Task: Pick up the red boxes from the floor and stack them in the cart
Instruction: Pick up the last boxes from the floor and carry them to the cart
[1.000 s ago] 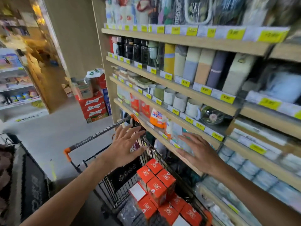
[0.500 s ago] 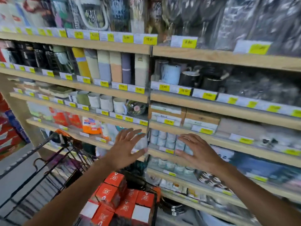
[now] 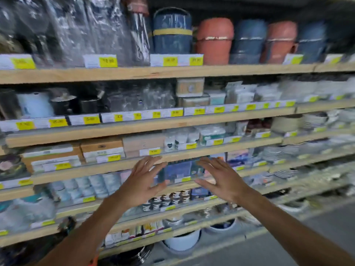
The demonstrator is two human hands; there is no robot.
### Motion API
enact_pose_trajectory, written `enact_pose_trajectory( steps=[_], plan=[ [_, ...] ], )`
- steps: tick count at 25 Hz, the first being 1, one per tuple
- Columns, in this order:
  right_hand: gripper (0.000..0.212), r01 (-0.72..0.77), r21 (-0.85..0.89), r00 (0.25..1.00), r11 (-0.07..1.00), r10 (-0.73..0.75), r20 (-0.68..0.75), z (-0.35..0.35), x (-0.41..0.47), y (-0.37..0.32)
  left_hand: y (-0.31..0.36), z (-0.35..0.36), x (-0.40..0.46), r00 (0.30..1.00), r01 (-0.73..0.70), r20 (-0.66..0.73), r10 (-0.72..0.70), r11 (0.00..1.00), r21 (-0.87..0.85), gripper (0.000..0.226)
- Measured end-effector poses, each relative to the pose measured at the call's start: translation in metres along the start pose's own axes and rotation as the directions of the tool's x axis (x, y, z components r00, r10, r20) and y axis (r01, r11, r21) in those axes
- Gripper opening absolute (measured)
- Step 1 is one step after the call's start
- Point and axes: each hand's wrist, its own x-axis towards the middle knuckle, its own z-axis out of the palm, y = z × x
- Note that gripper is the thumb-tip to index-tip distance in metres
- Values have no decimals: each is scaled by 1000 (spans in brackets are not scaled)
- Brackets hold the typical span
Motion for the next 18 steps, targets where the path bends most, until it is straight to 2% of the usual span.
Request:
enact_pose_trajectory(
  steps=[5, 8, 12, 18],
  plan=[
    [75, -118, -16, 990, 993, 117, -80, -33, -79, 115, 110, 49, 91, 981, -176, 75, 179, 983, -47, 85],
    [84, -229, -10, 965, 973, 225, -137, -46, -127, 163, 163, 77, 128, 953, -280, 104, 285, 958, -62, 83],
    [76, -406, -20, 896, 914, 393, -206, -56, -195, 219, 232, 115, 184, 894, -402, 177, 411, 912, -87, 98],
    [80, -649, -5, 745, 760, 635, -204, -68, -289, 283, 336, 174, 251, 779, -570, 182, 601, 798, -195, 98]
  ],
)
